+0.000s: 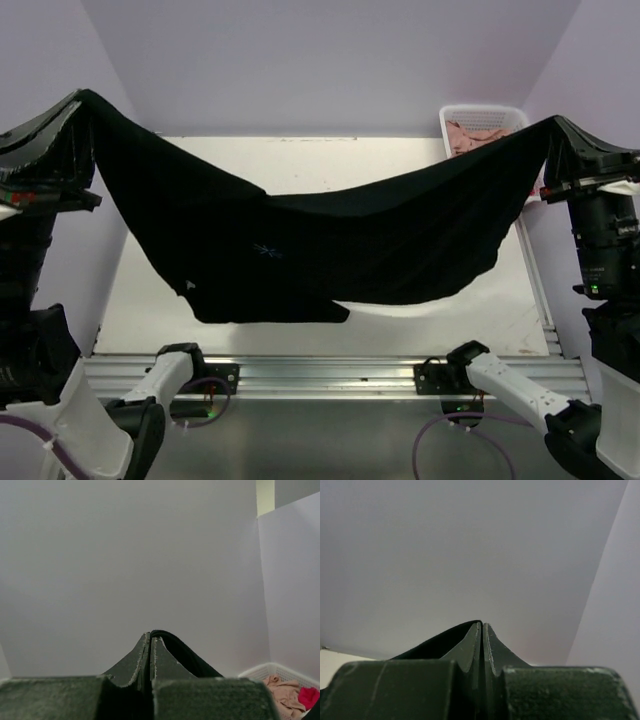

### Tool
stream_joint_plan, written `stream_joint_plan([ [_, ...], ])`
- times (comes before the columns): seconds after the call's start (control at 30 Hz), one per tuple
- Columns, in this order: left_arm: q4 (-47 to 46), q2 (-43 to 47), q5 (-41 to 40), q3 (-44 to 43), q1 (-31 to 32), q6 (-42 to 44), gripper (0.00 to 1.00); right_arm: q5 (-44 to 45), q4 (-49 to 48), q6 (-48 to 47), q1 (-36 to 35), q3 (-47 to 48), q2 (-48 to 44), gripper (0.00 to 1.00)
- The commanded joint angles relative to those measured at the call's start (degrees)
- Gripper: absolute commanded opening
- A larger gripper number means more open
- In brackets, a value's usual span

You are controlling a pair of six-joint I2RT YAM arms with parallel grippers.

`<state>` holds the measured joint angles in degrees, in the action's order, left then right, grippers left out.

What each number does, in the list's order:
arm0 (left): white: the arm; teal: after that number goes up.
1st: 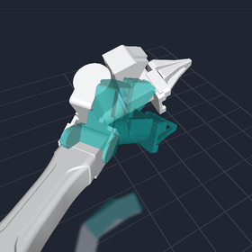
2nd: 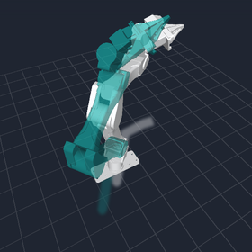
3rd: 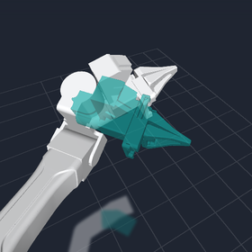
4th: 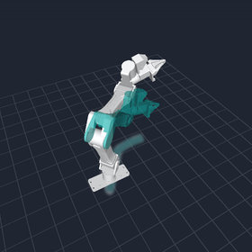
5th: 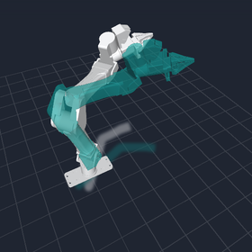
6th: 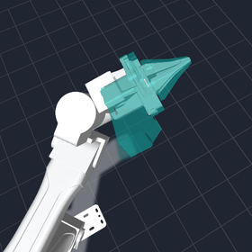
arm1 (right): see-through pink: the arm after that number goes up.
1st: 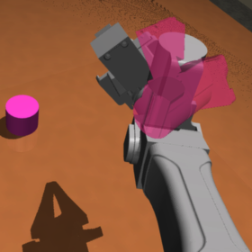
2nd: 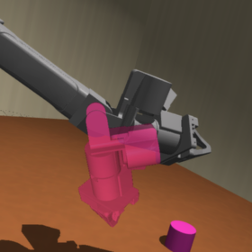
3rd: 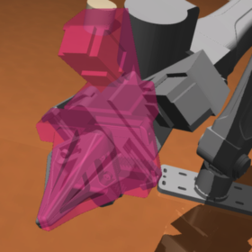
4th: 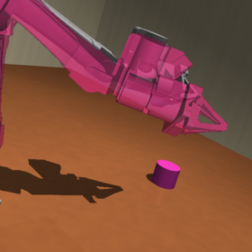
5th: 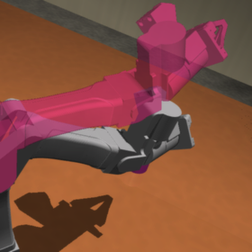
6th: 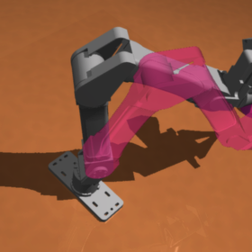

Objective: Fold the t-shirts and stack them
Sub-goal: Flatten out the tshirt

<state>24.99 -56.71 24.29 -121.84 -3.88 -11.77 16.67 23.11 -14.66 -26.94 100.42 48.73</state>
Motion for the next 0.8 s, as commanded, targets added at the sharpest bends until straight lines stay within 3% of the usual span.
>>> stream_joint_plan([
  [0.0,-10.5,4.2,8.0,0.9,-5.5,-8.1,0.0,-3.3,-2.5,-0.6,0.1,2.8,-1.2,0.0],
  [0.27,-15.0,9.0,12.0,2.1,-11.4,-14.2,0.0,-10.5,-3.3,2.3,4.0,5.0,-6.0,0.0],
  [0.5,-18.7,7.6,15.3,-5.0,-13.6,-19.3,0.0,-18.8,-5.3,8.7,12.4,6.3,-8.8,0.0],
  [0.77,-20.6,5.7,17.1,-10.3,-15.8,-22.2,0.0,-22.9,-7.3,12.5,16.6,6.6,-9.9,0.0],
])
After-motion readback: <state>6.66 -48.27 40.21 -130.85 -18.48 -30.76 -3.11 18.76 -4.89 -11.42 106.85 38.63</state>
